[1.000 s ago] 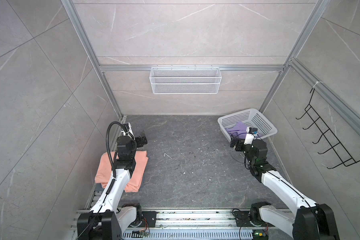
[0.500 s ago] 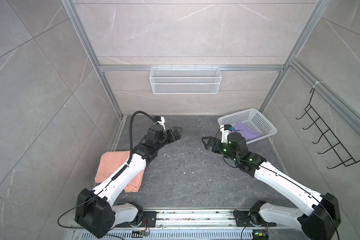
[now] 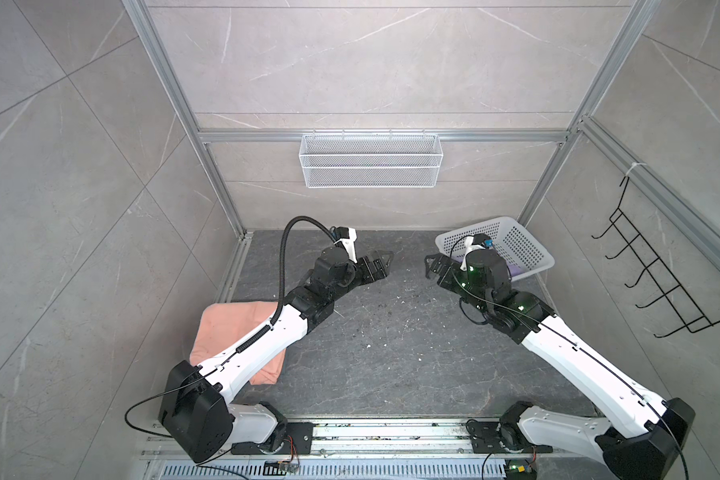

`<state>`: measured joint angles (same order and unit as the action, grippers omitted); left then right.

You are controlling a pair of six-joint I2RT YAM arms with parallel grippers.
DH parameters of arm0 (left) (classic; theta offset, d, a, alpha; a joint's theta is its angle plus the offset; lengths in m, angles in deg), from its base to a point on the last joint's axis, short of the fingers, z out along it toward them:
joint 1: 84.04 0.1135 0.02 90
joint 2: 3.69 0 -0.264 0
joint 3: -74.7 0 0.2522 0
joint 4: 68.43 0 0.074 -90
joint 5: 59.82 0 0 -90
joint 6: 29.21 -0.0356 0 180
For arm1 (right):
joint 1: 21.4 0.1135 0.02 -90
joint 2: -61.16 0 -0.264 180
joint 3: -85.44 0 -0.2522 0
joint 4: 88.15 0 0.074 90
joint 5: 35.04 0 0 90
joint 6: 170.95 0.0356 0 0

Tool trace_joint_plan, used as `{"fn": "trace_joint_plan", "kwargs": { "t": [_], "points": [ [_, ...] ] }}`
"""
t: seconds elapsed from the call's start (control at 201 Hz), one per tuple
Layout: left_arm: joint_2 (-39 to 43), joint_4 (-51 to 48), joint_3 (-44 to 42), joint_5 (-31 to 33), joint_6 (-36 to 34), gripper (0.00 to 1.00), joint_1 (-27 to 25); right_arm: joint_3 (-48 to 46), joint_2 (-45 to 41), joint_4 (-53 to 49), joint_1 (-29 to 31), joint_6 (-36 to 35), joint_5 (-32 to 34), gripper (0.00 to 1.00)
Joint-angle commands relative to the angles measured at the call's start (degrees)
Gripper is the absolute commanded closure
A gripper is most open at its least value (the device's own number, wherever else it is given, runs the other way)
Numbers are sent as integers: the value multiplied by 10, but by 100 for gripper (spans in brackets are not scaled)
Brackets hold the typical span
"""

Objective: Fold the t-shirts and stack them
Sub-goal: 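Reach the right gripper into the white basket while the left arm lifts forward, then grasp the lavender t-shirt in the basket with the right gripper and lift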

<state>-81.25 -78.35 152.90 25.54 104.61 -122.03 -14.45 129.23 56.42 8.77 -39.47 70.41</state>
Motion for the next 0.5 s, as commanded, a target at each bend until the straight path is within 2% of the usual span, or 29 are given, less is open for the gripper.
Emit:
{"fn": "trace_joint_plan", "kwargs": {
  "t": [0.0, 0.119, 0.174, 0.314, 0.398, 0.493],
  "points": [
    [-20, -44, 73, -2, 2, 0, 1, 33, 44, -29, -47, -69, 62, 1],
    [-58, -75, 117, 29, -22, 0, -11, 63, 100, -36, -114, -127, 61, 2],
    [-80, -72, 129, 36, -27, 0, -17, 72, 128, -26, -146, -159, 29, 2],
    [-179, -139, 218, 37, -54, 0, -23, 138, 215, -92, -203, -163, 28, 6],
    [-252, -177, 299, 21, -96, 0, -37, 140, 251, -86, -233, -168, 28, 7],
    [-331, -228, 389, -4, -140, 0, -57, 144, 286, -75, -274, -165, -16, 9]
  ]
}}
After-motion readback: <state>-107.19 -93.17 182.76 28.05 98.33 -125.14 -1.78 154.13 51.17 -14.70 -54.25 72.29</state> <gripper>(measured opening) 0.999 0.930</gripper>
